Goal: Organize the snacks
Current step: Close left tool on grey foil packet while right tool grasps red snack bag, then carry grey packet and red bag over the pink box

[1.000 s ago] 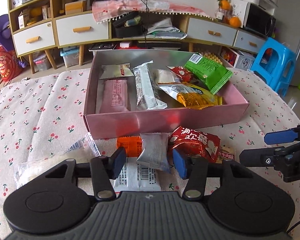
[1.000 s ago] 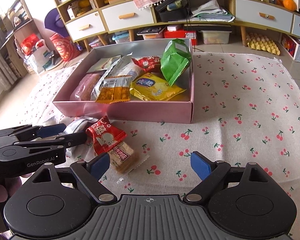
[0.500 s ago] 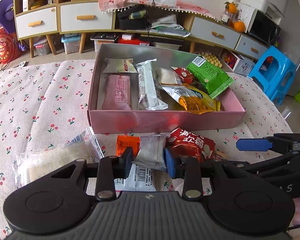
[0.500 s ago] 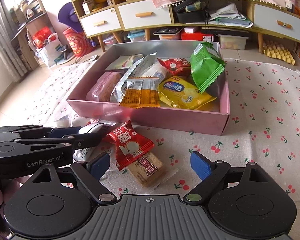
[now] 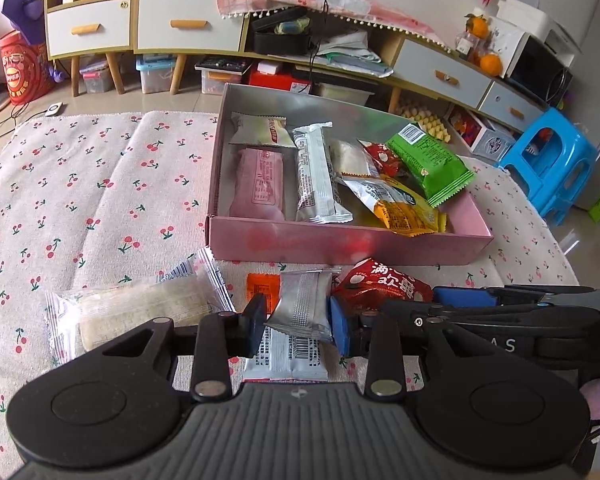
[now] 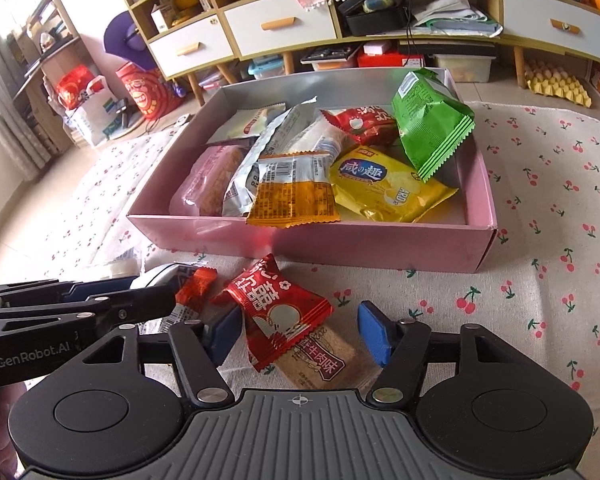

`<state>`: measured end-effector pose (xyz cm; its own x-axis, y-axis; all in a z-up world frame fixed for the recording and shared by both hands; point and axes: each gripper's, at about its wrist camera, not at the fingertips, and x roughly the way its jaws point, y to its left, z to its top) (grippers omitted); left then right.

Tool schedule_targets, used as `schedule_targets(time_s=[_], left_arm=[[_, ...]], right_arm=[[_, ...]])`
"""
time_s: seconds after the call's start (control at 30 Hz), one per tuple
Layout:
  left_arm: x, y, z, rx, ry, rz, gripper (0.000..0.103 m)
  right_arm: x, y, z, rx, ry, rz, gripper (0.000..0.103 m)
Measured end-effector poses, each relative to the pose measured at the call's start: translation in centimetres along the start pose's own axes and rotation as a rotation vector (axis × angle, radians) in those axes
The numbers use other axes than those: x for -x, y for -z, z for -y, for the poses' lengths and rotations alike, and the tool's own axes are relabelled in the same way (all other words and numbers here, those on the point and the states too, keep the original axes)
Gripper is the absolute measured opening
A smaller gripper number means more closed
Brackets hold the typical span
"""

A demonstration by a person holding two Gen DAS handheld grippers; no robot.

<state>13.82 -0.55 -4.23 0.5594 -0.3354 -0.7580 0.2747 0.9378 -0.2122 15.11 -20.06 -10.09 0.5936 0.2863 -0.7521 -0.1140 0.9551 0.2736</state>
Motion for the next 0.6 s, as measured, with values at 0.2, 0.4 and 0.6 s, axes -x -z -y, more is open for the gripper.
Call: schedule_targets(time_s=[0.2, 0.4, 0.6], left_arm=[[0.1, -0.1, -0.2, 0.017, 0.007, -0.001, 0.031], [0.3, -0.3, -0.2, 0.029, 0.011, 0.003, 0.031], [0.6, -0.6, -0.4, 0.041, 0.032, 0.022, 0.031]], right_arm=[[0.2, -0.2, 0.1, -0.012, -0.021, 0.002, 0.042], [0.8, -0.6, 0.6, -0.046, -0.049, -0.002, 0.04], [2.4, -1.0, 0.7, -0.051, -0.096, 0.023, 0.04]])
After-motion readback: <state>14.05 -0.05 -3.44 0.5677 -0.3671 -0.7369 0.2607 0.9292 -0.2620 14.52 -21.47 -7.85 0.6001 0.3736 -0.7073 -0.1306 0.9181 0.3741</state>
